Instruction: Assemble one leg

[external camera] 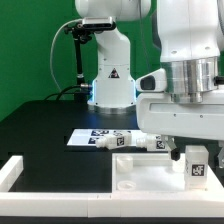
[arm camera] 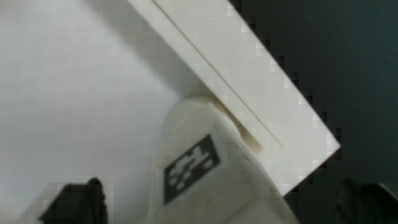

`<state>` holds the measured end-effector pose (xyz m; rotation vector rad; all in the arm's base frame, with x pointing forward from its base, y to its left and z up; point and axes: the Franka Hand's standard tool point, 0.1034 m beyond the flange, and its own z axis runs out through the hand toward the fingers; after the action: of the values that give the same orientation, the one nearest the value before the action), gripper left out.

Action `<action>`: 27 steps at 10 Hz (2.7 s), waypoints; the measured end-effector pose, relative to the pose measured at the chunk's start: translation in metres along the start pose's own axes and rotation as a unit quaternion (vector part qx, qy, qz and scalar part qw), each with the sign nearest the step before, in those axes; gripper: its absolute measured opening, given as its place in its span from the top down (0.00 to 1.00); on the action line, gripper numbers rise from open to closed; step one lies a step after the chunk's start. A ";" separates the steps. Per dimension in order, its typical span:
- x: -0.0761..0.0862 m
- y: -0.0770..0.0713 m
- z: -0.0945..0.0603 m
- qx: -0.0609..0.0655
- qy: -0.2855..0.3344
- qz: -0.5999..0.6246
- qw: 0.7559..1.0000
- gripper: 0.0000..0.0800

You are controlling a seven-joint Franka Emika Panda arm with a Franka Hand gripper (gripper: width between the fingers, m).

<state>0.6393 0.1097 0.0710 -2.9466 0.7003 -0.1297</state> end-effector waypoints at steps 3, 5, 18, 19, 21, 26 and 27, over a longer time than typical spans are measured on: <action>0.002 0.002 0.001 -0.003 -0.001 -0.080 0.997 0.32; 0.002 0.003 0.001 -0.004 0.000 -0.039 0.999 0.49; 0.005 0.001 0.004 0.017 -0.005 0.543 0.839 0.43; 0.006 0.006 0.003 0.030 0.014 0.474 0.880 0.25; -0.001 0.006 0.005 0.029 0.020 0.357 0.934 0.21; -0.001 0.005 0.006 0.010 0.029 0.115 0.993 0.19; -0.001 0.005 0.006 0.011 0.029 0.140 0.990 0.20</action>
Offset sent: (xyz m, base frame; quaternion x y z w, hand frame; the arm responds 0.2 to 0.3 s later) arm 0.0000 0.0000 0.0000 0.0000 0.0000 0.0000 1.0000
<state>0.6372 0.1059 0.0640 -2.7959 1.1028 -0.1963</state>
